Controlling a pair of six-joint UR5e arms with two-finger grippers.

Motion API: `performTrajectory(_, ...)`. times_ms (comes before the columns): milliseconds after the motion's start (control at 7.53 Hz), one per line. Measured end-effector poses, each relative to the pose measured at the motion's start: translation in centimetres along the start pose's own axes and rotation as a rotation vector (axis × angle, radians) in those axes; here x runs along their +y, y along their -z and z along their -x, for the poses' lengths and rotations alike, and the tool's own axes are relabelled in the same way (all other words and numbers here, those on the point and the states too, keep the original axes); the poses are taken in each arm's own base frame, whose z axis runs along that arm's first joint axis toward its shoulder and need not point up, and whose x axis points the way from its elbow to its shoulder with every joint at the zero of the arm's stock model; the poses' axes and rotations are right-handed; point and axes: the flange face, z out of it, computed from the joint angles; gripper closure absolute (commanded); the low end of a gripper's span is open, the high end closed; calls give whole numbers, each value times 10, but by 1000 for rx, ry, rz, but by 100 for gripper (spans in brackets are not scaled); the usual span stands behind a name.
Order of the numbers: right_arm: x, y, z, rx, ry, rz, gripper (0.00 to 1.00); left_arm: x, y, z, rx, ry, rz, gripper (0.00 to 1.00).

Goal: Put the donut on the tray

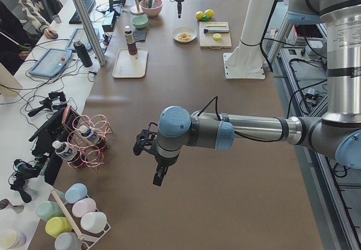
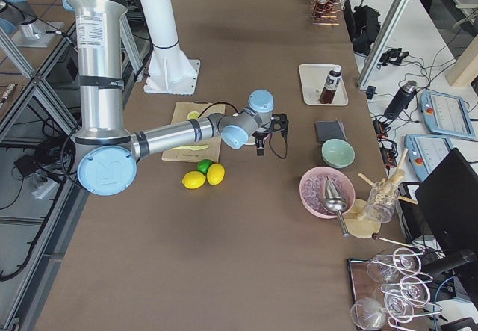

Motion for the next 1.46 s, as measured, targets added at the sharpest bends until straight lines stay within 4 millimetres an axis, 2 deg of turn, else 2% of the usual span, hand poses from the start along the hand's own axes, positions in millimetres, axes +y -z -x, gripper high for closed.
performTrajectory(266,13,-40,30,-10,-25,-10,0,-2,3,-2,-1,11,-7,2)
performTrajectory(531,24,-56,47,-23,-32,-3,1,-4,6,-4,-2,12,-12,2)
performTrajectory(664,28,-59,50,-24,-30,2,8,-6,6,-5,-2,13,-12,2)
performTrajectory(797,30,-61,52,-26,-30,6,36,-7,7,-5,-2,13,-12,2)
performTrajectory(930,33,-62,51,-25,-29,10,59,-8,7,-5,-2,13,-12,2)
performTrajectory(1462,48,-62,30,-30,-21,8,59,-9,5,-3,-2,12,-12,2)
